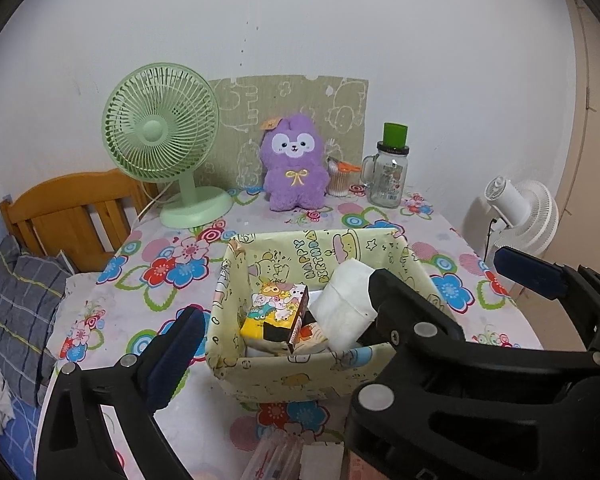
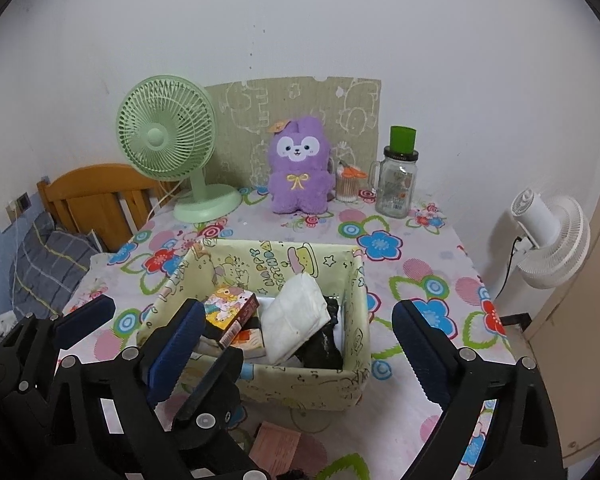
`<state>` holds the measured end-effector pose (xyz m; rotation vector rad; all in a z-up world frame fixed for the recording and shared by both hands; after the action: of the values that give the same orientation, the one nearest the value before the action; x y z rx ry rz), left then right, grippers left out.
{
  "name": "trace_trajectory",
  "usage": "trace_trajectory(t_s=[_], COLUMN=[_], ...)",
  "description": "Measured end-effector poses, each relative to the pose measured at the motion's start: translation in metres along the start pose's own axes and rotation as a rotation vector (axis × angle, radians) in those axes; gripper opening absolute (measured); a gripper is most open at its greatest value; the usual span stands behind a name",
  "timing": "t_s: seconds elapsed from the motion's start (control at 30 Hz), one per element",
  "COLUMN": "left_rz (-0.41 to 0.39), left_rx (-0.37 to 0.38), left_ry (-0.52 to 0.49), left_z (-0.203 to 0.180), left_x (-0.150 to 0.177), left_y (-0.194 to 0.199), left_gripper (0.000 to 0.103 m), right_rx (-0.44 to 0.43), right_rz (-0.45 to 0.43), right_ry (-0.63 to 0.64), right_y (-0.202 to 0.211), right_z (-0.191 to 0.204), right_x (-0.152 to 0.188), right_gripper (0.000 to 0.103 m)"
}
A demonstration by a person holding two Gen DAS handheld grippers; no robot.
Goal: Organize soft objects
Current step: 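Withdraw both tools up out of the box toward the remaining items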
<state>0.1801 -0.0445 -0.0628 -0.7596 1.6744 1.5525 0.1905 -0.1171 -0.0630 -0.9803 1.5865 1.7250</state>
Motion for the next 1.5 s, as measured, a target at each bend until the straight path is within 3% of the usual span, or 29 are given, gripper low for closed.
trace_trajectory(t_s=[0.87, 1.5], left_rz=[-0.057, -0.033], left_rx=[0.017, 0.054], left_ry=[-0.013, -0.015], left_z=[-0.011, -0.017], left_x=[0.015, 0.048], left_y=[0.047, 0.044], left_gripper=[0.103, 0.103], right_rx=[0.010, 0.007], right_rz=[-0.060, -0.026], right_ry=[-0.005, -0.019], right_y=[0.051, 0.048], right_z=[0.001, -0.001], right_x=[0.018, 0.053], right_gripper=[0.099, 0.099])
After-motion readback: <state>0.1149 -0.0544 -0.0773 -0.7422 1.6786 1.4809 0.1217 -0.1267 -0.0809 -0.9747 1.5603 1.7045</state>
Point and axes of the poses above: each gripper's, at about its wrist camera, not at the fingertips, and y roughly against the way its jaws point, z to its left, x to its underside, the point moved 6 cm from there along -y, roughly the way its jaws point, and after that the axes turned 1 degree about -z, right-handed, at the moved point
